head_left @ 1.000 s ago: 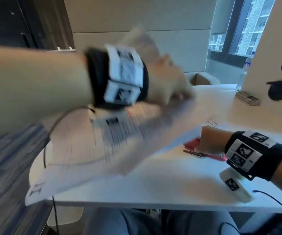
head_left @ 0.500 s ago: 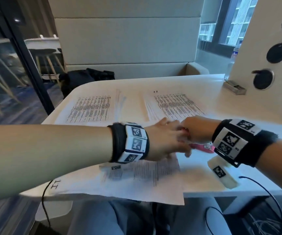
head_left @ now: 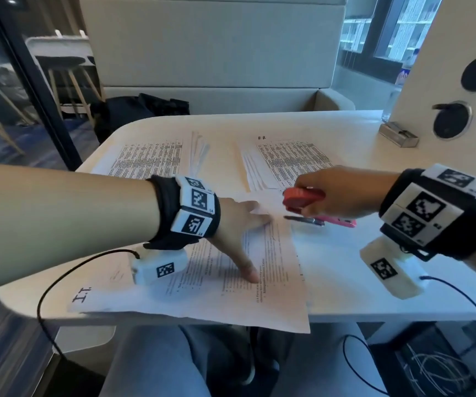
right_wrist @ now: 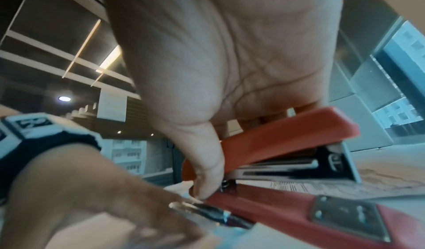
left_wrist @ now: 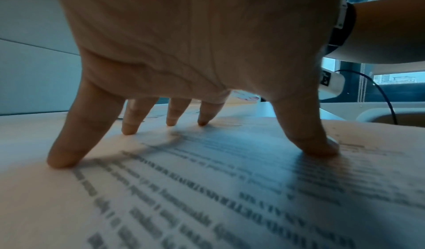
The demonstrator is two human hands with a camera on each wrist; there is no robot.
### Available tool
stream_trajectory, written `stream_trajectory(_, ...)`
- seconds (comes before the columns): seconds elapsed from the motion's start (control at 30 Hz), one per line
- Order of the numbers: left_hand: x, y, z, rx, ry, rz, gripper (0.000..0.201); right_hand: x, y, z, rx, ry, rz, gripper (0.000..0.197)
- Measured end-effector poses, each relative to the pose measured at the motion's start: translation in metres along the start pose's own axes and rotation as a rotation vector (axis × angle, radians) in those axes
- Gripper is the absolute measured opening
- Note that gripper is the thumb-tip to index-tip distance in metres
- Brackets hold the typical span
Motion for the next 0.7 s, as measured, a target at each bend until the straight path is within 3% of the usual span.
stream_trajectory(0.2,0.010,-0.009,-0.001,0.005,-0.021,-0.114,0.111,0.007,0.035,0.011,-0.079,-0.104,0.075,0.021)
stream_trajectory(0.47,0.009,-0.002,-0.002,0.009,-0.117,-0.028,0.129,0.018,0.043,0.015,-0.099,-0.177,0.099,0.026)
stream_trajectory(0.6,0.005,-0.005,-0.010,-0.028,-0.096,-0.014,0.115,0.022,0.045,0.027,-0.157,-0.314,0.076,0.031)
stream_trajectory(0.7,0.005,-0.002,-0.009,-0.033,-0.105,0.003,0.114,0.025,0.051,0.029,-0.175,-0.291,0.138,0.028)
Point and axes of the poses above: each hand's wrist, its own x-axis towards the middle knuckle, its own y-axis out of the palm, z = x × y, the point moved 7 cm from there along x, towards the middle knuckle, and after that the axes turned 15 degrees about -z, right-handed, at the moved point
